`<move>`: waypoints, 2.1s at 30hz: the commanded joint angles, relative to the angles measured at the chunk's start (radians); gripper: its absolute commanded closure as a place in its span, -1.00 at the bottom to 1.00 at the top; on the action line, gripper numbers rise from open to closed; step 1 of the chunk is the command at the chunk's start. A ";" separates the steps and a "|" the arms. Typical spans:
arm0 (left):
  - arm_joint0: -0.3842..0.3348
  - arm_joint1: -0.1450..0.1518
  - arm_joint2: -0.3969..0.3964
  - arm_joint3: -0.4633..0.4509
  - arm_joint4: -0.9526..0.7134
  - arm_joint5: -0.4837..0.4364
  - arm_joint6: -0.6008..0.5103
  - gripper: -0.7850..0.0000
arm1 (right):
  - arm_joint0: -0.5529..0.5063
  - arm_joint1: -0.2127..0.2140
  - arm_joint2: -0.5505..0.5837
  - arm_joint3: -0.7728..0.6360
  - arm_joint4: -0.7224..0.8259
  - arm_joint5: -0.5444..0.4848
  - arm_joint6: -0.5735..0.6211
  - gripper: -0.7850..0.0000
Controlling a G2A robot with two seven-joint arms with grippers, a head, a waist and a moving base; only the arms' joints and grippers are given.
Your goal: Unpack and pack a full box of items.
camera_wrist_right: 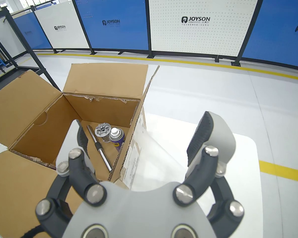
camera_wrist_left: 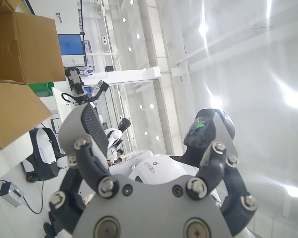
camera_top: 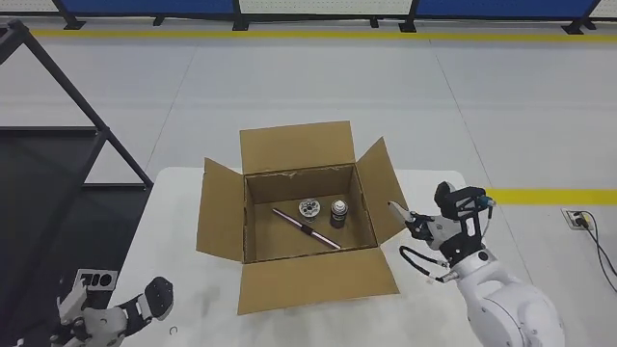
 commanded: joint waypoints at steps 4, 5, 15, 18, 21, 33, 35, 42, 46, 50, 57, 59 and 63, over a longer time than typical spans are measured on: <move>0.000 0.000 -0.001 0.000 0.002 -0.001 0.001 -1.00 | 0.000 0.000 0.000 0.000 0.000 0.000 0.001 -1.00; 0.000 0.000 -0.001 0.000 0.002 -0.001 0.001 -1.00 | 0.000 0.000 0.000 0.000 0.000 0.000 0.001 -1.00; -0.002 0.000 0.002 -0.010 0.017 -0.001 0.027 -1.00 | -0.004 0.013 0.017 0.007 0.085 -0.124 0.086 -1.00; -0.001 -0.002 0.007 -0.010 0.023 -0.013 0.039 -1.00 | 0.004 0.019 0.027 0.014 0.119 -0.147 0.151 -1.00; -0.004 -0.002 0.009 -0.009 0.024 -0.021 0.047 -1.00 | 0.018 0.023 0.031 0.026 0.151 -0.136 0.210 -0.32; -0.028 -0.005 0.007 0.008 0.003 -0.037 0.086 -1.00 | 0.057 0.034 0.011 0.035 0.168 -0.066 0.334 1.00; -0.035 -0.005 0.003 0.013 -0.002 -0.039 0.097 -1.00 | 0.051 0.037 0.016 0.028 0.183 -0.075 0.340 1.00; -0.062 -0.004 -0.009 0.031 -0.011 -0.027 0.121 -1.00 | -0.017 0.050 0.065 -0.021 0.258 -0.133 0.333 1.00; -0.079 -0.003 -0.011 0.038 -0.008 -0.019 0.131 -1.00 | -0.067 0.057 0.087 -0.054 0.281 -0.143 0.333 1.00; -0.098 -0.002 -0.015 0.047 -0.009 -0.013 0.140 -1.00 | -0.115 0.061 0.092 -0.085 0.301 -0.135 0.340 1.00; -0.125 -0.002 -0.015 0.071 -0.019 -0.011 0.198 -1.00 | -0.154 0.068 0.080 -0.125 0.335 -0.129 0.355 1.00; -0.129 -0.003 -0.017 0.073 -0.021 -0.012 0.210 -1.00 | -0.159 0.070 0.073 -0.136 0.337 -0.119 0.358 1.00; -0.133 -0.004 -0.022 0.080 -0.028 -0.015 0.232 -1.00 | -0.155 0.073 0.053 -0.154 0.335 -0.087 0.375 0.33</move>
